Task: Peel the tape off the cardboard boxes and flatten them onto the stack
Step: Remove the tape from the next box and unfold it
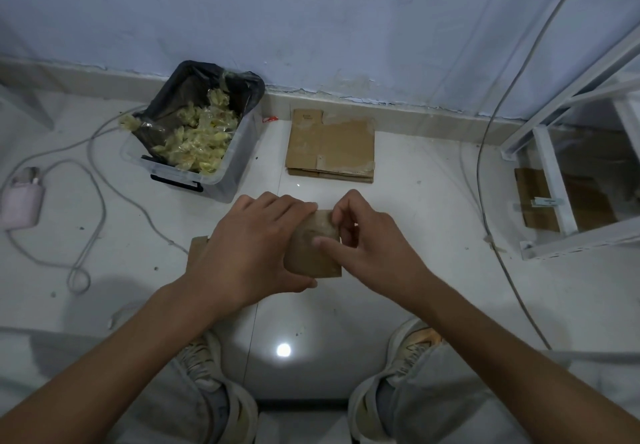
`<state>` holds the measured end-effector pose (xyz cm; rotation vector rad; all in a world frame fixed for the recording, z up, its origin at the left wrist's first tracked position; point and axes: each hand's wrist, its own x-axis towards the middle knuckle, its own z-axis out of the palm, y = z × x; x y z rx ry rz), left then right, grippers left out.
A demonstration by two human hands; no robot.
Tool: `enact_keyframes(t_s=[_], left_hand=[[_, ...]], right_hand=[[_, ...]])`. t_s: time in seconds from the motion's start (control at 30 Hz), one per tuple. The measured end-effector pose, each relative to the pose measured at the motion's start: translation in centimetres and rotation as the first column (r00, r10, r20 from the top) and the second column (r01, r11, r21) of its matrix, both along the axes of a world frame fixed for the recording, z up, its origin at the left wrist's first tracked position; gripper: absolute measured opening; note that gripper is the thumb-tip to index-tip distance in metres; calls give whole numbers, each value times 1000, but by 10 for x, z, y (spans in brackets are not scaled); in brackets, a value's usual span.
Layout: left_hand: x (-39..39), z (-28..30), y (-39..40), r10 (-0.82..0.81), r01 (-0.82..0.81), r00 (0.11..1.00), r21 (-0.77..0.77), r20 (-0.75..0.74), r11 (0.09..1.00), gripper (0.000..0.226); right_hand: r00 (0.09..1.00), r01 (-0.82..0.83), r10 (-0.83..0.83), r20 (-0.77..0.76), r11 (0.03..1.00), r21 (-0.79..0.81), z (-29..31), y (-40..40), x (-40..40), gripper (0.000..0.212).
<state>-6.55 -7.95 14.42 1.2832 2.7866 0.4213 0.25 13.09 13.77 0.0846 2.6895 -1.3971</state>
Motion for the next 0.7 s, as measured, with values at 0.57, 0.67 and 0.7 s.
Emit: enact_keyframes(t_s=[0.57,0.67,0.7], left_hand=[[16,-6,14,112,-114,980,0,-165,993,97],[23,-5,19,122,-126,971,-6,-205,992,93],[25,-6,21,121,-127,970,-17,-211,992,93]], right_hand=[[994,106,-94,-51,845,524,6,-18,1,29],[995,93,-93,-30,812,576,5,-20,4,28],[996,88,-86,-32,803,589,3,-21,4,29]])
